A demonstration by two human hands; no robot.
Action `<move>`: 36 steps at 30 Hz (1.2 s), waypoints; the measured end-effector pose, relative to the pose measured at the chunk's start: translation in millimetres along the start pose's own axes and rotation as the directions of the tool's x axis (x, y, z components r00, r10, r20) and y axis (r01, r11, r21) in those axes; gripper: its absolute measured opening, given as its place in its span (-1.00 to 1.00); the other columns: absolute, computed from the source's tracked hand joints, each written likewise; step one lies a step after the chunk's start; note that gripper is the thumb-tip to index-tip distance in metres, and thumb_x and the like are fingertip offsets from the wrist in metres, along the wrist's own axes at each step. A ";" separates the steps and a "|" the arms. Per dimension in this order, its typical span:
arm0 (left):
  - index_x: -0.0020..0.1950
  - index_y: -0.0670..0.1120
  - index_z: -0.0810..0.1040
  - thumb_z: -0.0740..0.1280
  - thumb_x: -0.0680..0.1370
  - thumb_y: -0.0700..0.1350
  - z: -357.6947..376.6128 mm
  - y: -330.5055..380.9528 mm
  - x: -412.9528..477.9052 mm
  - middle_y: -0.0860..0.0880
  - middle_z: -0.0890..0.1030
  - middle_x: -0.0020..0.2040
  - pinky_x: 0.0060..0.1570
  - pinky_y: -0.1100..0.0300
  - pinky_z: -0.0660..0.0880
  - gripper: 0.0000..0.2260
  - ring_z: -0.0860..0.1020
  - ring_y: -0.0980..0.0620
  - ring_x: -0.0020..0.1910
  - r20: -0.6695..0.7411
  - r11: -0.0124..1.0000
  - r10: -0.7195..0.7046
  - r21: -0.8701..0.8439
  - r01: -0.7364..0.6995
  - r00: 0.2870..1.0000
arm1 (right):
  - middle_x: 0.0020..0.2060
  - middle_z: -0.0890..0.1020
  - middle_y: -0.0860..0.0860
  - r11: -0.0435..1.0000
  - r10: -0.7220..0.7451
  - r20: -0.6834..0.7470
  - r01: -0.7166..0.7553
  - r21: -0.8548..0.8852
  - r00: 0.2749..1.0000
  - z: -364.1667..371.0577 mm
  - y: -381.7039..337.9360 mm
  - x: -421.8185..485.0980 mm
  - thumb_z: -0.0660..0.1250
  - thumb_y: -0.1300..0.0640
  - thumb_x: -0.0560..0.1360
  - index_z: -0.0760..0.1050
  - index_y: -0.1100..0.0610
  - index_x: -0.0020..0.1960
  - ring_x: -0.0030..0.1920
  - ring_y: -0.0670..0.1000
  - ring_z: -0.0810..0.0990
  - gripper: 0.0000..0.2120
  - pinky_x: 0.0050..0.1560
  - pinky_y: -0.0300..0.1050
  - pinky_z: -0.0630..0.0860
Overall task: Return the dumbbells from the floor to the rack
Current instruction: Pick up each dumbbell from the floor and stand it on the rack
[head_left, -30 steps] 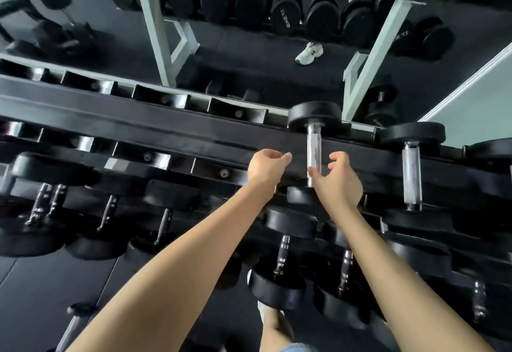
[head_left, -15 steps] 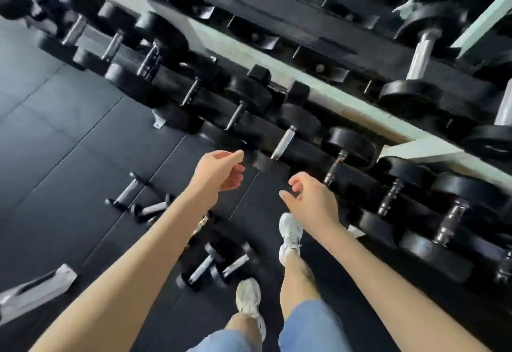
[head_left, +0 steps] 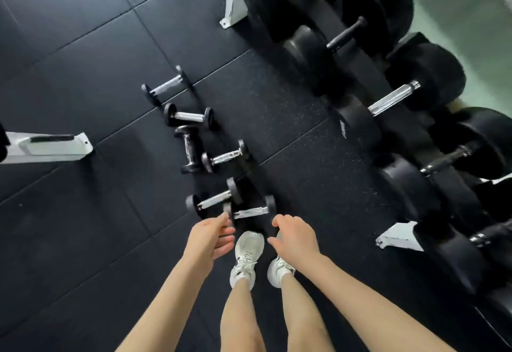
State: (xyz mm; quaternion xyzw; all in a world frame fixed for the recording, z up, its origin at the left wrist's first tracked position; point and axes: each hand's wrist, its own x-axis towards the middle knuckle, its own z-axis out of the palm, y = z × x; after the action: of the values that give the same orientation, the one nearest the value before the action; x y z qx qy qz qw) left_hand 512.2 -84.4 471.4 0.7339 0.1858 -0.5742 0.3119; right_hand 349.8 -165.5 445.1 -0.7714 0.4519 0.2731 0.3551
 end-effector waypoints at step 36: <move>0.11 -0.22 0.50 0.33 0.55 -0.04 125.4 -173.3 450.4 -0.10 0.57 -0.13 0.22 -0.11 0.47 -0.72 0.56 -0.08 -0.09 0.018 0.373 -0.346 -0.915 0.155 0.938 | -0.08 0.67 0.01 0.722 -0.202 0.455 0.446 -0.529 0.867 249.4 99.0 353.3 0.29 -0.11 0.53 0.53 0.05 0.03 -0.04 0.07 0.61 -0.76 0.28 0.04 0.32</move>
State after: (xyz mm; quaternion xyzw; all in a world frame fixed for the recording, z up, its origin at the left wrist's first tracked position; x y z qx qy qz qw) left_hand 434.1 -79.4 -21.1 0.4591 0.6015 -0.3555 0.5487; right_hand 392.8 -178.7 3.8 -0.8472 0.1178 0.4766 0.2030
